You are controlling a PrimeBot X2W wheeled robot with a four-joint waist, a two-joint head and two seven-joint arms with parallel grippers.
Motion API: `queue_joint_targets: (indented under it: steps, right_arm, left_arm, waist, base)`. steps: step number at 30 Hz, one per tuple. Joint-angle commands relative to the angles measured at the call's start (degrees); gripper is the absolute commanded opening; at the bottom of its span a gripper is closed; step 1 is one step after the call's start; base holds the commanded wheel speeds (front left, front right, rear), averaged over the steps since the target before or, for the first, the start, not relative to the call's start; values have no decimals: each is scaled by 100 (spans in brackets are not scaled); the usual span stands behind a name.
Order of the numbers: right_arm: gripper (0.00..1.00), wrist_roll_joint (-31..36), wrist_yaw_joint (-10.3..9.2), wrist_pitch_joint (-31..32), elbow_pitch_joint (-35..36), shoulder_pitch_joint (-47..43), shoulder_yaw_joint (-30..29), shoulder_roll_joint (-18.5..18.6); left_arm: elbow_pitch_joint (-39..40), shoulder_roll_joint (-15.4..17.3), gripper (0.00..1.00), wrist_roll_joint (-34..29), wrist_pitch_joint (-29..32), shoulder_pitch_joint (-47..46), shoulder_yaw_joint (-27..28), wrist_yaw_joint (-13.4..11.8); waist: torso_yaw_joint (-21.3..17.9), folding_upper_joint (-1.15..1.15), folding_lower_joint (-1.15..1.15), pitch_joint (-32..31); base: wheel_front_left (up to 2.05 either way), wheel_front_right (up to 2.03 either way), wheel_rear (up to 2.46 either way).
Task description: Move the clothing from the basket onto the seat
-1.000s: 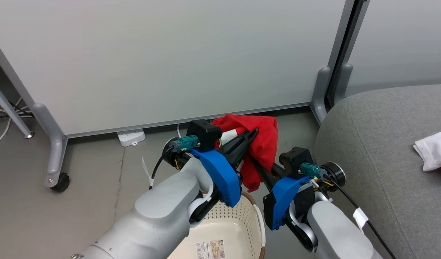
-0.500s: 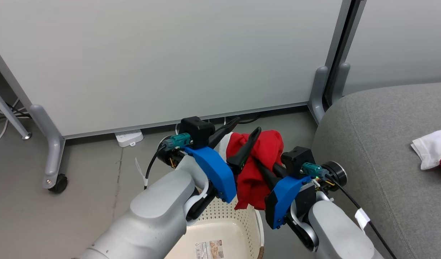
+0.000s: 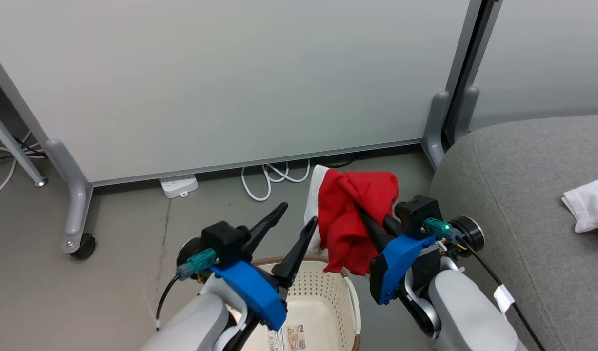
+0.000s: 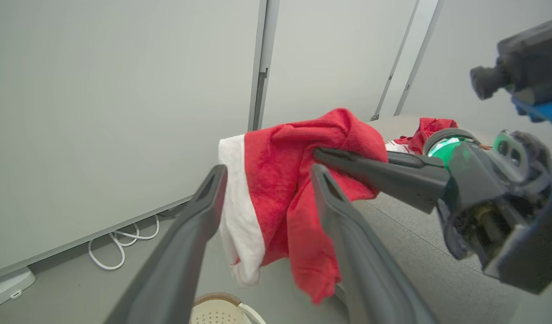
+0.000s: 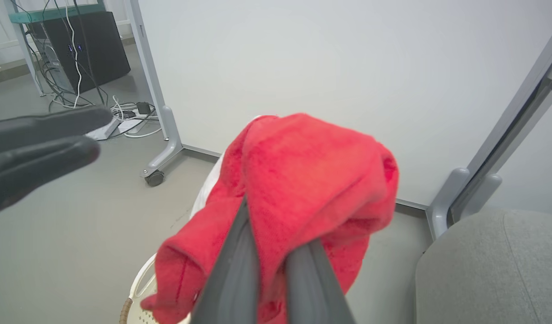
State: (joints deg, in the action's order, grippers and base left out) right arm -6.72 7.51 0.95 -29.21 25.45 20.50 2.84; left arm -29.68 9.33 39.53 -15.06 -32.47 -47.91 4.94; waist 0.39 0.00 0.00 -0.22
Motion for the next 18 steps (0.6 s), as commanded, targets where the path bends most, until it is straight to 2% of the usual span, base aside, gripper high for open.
queue_joint_targets:
  steps: [1,9,18]
  right_arm:
    - [0,40,-4,-15,42,-86,-26,9]
    - [0,147,-4,53,126,-219,-215,9]
    - [0,190,-4,95,214,-319,-379,9]
  left_arm:
    - [114,100,100,-107,-18,200,136,-35]
    - [913,263,100,-873,-18,1386,1048,23]
    - [1057,64,100,-1316,-18,1877,1578,153]
  waist:
    - [8,0,0,4]
    - [75,0,0,4]
    - [166,0,0,-10]
  base:
    - [0,0,0]
    - [0,0,0]
    - [0,0,0]
